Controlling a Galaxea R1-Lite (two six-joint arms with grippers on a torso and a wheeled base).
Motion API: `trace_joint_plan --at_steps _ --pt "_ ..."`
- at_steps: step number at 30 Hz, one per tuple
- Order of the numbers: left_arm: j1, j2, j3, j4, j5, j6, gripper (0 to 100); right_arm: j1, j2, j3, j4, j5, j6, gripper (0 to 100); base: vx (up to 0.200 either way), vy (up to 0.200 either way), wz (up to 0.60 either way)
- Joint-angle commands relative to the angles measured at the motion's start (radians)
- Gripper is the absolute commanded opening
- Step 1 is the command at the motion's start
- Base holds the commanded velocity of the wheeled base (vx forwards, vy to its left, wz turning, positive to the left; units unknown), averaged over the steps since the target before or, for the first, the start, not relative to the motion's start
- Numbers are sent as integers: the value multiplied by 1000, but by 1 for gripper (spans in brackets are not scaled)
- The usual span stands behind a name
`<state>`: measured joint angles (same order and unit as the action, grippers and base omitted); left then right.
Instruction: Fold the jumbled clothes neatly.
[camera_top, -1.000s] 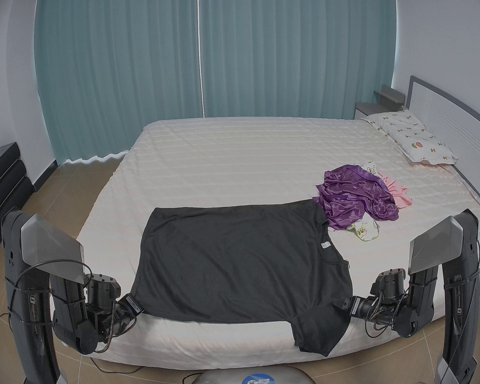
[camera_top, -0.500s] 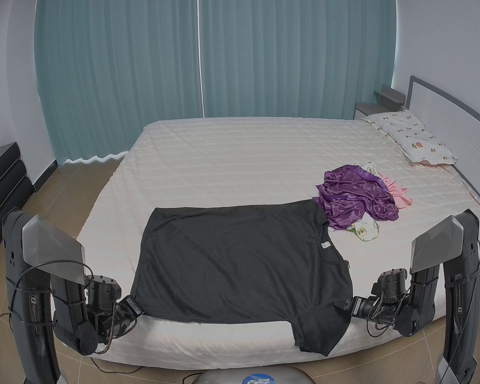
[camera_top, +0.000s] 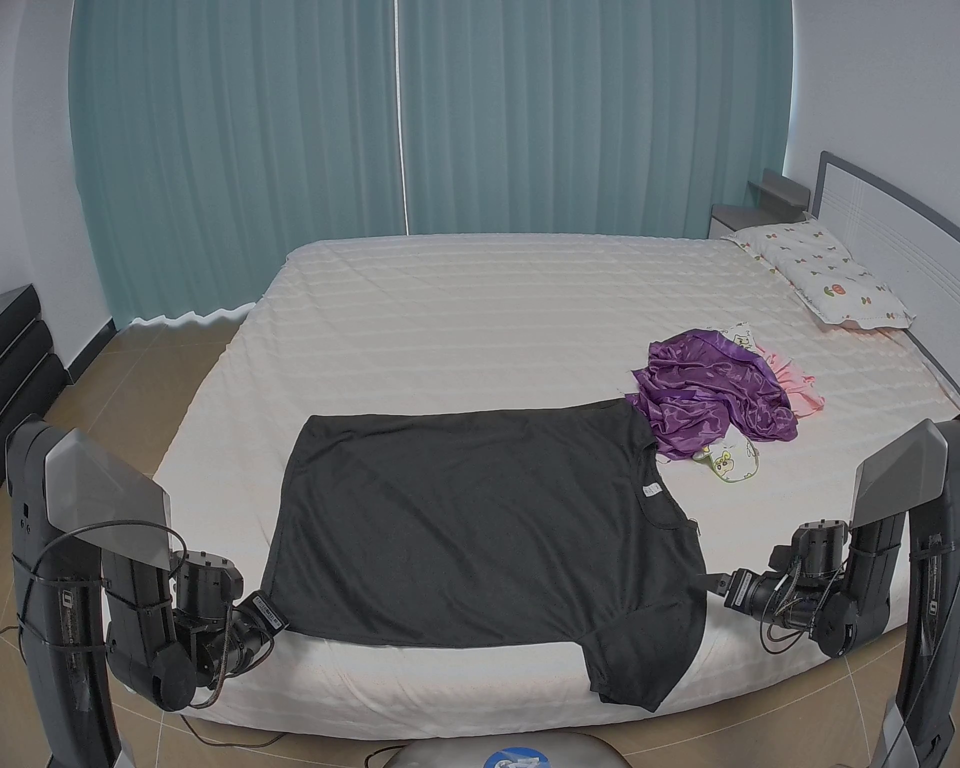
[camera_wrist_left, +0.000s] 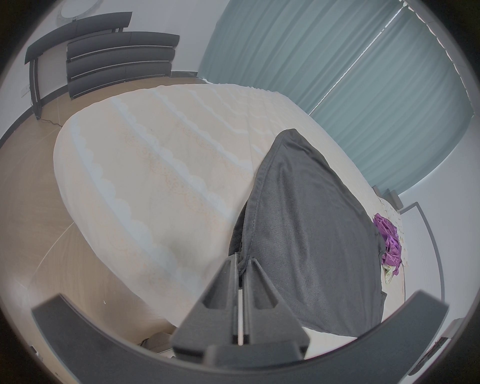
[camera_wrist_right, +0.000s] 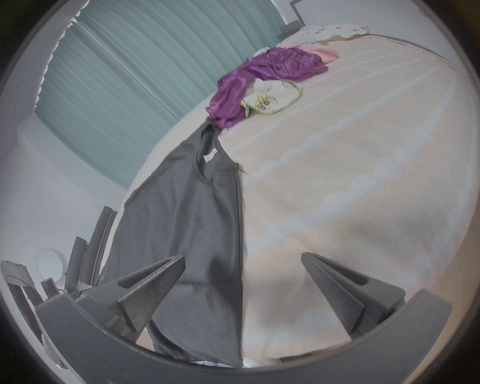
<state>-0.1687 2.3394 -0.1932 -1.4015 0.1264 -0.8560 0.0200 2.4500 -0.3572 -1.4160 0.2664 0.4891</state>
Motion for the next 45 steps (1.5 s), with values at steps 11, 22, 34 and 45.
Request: trace_joint_plan --at_steps 11,22,34,45 --pt "8 0 -2 -1 -19 -2 0 80 55 -62 -23 14 0 100 0 0 0" --pt "8 -2 0 -1 -13 -2 0 60 40 -57 -81 13 5 0 0 0 0" --pt "32 -37 -2 -1 -19 -2 0 32 -22 -147 -93 13 34 0 0 0 0" --pt "43 -25 -5 -1 -24 0 0 60 80 -223 -81 11 34 100 0 0 0"
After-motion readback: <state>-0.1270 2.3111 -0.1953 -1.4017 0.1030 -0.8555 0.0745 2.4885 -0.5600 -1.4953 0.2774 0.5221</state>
